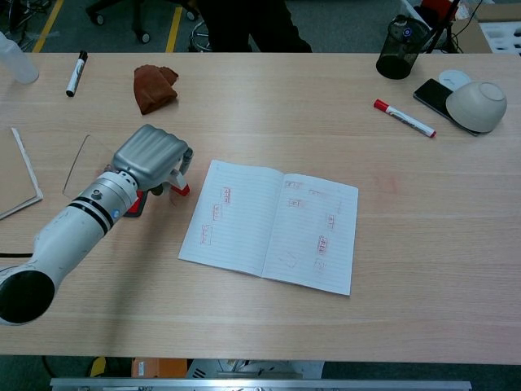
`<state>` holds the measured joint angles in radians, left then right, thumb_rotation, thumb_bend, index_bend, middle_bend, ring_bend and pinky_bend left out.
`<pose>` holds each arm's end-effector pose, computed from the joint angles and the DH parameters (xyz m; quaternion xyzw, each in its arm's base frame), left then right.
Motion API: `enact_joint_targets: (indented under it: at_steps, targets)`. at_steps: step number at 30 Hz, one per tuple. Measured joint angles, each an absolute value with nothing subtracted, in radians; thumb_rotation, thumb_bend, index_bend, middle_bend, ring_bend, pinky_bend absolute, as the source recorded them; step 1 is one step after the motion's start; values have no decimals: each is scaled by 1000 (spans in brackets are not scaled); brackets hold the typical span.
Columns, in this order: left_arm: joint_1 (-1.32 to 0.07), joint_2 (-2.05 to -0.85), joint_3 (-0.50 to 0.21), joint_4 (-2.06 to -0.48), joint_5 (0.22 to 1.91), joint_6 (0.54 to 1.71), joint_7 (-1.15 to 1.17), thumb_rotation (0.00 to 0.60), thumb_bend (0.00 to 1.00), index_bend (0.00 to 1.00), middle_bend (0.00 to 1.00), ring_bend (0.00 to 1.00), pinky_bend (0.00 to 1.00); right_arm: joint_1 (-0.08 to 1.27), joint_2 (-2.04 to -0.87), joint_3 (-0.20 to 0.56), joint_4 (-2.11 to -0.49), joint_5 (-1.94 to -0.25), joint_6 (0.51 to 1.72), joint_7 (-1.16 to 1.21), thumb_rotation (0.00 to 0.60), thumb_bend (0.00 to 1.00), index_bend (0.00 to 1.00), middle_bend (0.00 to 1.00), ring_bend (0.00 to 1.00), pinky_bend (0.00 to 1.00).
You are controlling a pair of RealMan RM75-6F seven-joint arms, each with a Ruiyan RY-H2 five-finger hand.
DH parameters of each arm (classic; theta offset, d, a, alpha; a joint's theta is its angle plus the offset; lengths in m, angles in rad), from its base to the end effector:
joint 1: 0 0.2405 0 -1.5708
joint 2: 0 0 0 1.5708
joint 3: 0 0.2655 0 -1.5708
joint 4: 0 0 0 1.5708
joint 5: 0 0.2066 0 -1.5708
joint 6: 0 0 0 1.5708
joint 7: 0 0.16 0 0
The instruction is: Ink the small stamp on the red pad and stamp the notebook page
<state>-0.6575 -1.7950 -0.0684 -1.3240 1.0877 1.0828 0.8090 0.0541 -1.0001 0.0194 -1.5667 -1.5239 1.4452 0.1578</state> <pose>-0.1764 0.3162 -0.0897 -0.7999 -0.2520 -0.2463 0.4859 -0.3419 -0.1817 0.2004 0.6025 -0.4109 0.3609 0.5813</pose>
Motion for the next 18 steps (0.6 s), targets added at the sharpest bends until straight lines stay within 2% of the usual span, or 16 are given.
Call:
enact_joint_targets:
  at_steps: [18]
  targets:
    - [-653, -1811, -70, -1305, 1106, 1090, 803, 600, 257, 572, 975, 981, 1000, 49, -997, 18, -1567, -1523, 1449, 161, 600, 303, 114, 184, 90, 149]
